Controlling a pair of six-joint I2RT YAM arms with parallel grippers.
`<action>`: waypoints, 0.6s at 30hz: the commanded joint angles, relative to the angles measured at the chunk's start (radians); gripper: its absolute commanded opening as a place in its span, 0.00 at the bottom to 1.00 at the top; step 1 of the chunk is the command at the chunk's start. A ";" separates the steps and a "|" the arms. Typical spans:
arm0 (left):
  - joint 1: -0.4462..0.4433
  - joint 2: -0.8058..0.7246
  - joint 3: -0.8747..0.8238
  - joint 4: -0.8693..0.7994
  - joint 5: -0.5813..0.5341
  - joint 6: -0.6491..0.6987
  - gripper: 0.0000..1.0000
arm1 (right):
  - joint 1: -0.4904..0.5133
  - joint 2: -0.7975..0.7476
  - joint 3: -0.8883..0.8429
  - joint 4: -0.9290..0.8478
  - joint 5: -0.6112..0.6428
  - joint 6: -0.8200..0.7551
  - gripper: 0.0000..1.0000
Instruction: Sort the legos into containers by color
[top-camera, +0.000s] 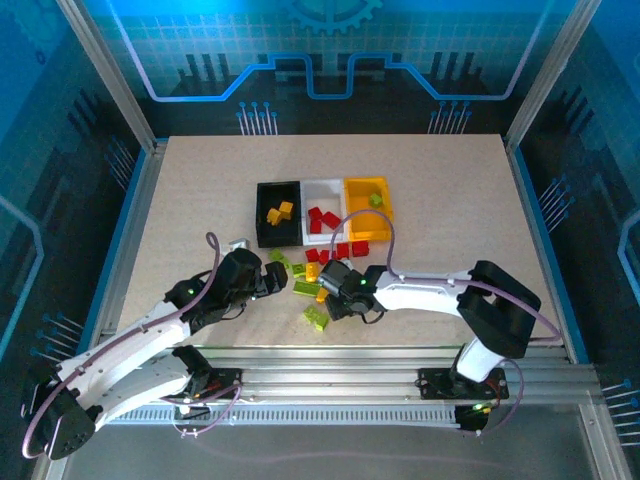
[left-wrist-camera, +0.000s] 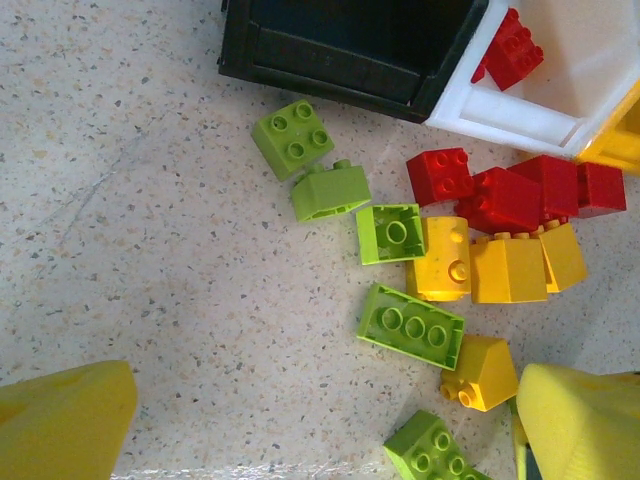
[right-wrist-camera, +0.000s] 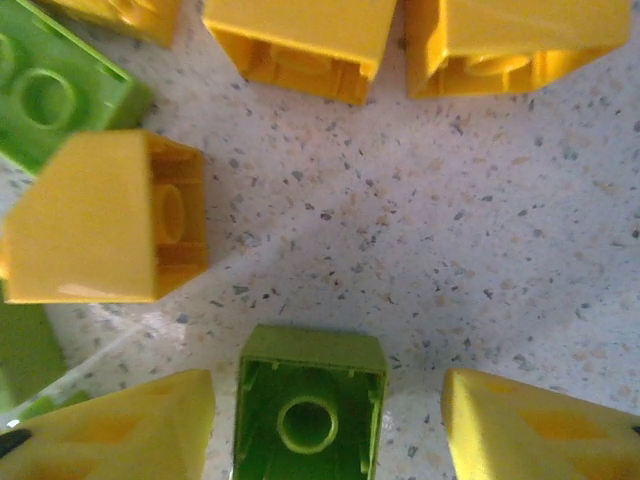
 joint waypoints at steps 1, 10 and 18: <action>0.009 -0.014 0.007 -0.012 0.009 -0.004 0.99 | -0.011 0.035 0.027 0.002 0.023 0.016 0.57; 0.012 -0.017 0.004 -0.009 0.012 -0.001 0.99 | -0.034 -0.049 0.021 -0.051 0.066 0.008 0.36; 0.014 -0.013 0.006 -0.003 0.023 -0.004 0.99 | -0.237 -0.208 0.163 -0.124 0.080 -0.094 0.36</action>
